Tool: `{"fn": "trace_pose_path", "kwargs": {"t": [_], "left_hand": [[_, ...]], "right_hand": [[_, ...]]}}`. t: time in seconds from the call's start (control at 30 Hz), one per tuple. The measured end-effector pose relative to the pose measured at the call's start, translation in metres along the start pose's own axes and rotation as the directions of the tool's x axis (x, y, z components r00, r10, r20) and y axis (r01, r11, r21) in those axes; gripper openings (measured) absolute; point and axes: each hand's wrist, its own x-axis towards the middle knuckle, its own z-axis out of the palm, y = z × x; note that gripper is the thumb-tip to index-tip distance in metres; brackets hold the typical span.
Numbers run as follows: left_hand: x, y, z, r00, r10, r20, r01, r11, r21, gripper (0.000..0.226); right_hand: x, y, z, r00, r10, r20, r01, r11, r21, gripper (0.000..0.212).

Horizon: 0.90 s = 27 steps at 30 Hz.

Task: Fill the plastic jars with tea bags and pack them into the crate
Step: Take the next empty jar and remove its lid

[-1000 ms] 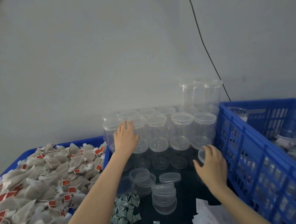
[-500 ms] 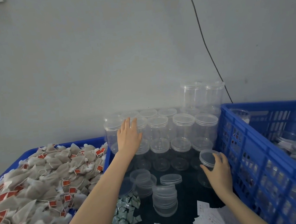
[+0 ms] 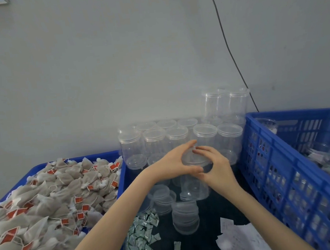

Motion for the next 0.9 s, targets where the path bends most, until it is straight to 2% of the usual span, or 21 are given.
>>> {"fn": "trace_pose_path", "kwargs": {"t": [0.07,0.17,0.23,0.3,0.33,0.4,0.47,0.57,0.6,0.67,0.7,0.73,0.8,0.83,0.9], "left_hand": [[-0.005,0.000,0.000,0.999,-0.003,-0.043,0.004,1.000,0.022,0.089],[-0.013,-0.001,-0.004,0.999,-0.041,-0.035,0.042,0.999,0.028,0.087],[-0.020,-0.001,-0.010,0.998,-0.059,-0.017,0.058,0.998,-0.027,0.090],[-0.026,0.001,-0.015,0.998,-0.065,-0.006,0.064,0.992,-0.105,0.096],[-0.028,0.003,-0.013,0.998,-0.065,-0.017,0.063,0.991,-0.115,0.099],[-0.027,0.004,-0.005,0.993,-0.081,-0.081,0.071,0.991,-0.117,0.096],[-0.025,0.004,0.003,0.979,-0.127,-0.160,0.093,0.975,-0.202,0.084],[-0.023,0.006,0.016,0.928,-0.271,-0.254,0.164,0.913,-0.374,0.075],[-0.021,0.009,0.024,0.885,-0.322,-0.335,0.213,0.922,-0.323,0.075],[-0.021,0.016,0.045,0.749,-0.363,-0.554,0.351,0.927,-0.132,0.085],[-0.021,0.021,0.053,0.695,-0.366,-0.619,0.395,0.914,-0.098,0.087],[-0.019,0.025,0.058,0.669,-0.387,-0.634,0.420,0.901,-0.107,0.087],[-0.016,0.028,0.059,0.681,-0.414,-0.604,0.443,0.890,-0.111,0.091],[-0.017,0.028,0.056,0.714,-0.411,-0.567,0.454,0.888,-0.072,0.094],[-0.023,0.024,0.046,0.833,-0.367,-0.414,0.398,0.917,-0.011,0.099]], "right_hand": [[0.000,-0.008,0.003,0.999,-0.039,-0.020,0.040,0.997,0.063,0.061],[-0.005,-0.010,0.006,1.000,-0.014,0.000,0.014,0.991,0.137,0.087],[-0.010,-0.009,0.007,0.990,0.110,0.085,-0.131,0.944,0.304,0.108],[-0.013,-0.010,0.008,0.943,0.212,0.257,-0.319,0.799,0.510,0.124],[-0.015,-0.012,0.009,0.921,0.202,0.334,-0.366,0.743,0.560,0.120],[-0.016,-0.014,0.013,0.910,0.171,0.378,-0.377,0.720,0.583,0.083],[-0.015,-0.019,0.018,0.919,0.227,0.322,-0.375,0.753,0.541,0.052],[-0.015,-0.019,0.025,0.907,0.324,0.271,-0.419,0.768,0.485,0.038],[-0.017,-0.022,0.030,0.901,0.367,0.230,-0.433,0.785,0.443,0.037],[-0.023,-0.028,0.042,0.902,0.431,0.015,-0.423,0.877,0.227,0.052],[-0.026,-0.030,0.049,0.900,0.430,-0.072,-0.414,0.895,0.167,0.055],[-0.028,-0.032,0.054,0.895,0.435,-0.102,-0.414,0.893,0.177,0.057],[-0.030,-0.031,0.056,0.891,0.445,-0.086,-0.421,0.884,0.204,0.069],[-0.029,-0.027,0.055,0.891,0.446,-0.081,-0.422,0.882,0.207,0.075],[-0.028,-0.016,0.045,0.888,0.450,-0.099,-0.416,0.875,0.246,0.076]]}}
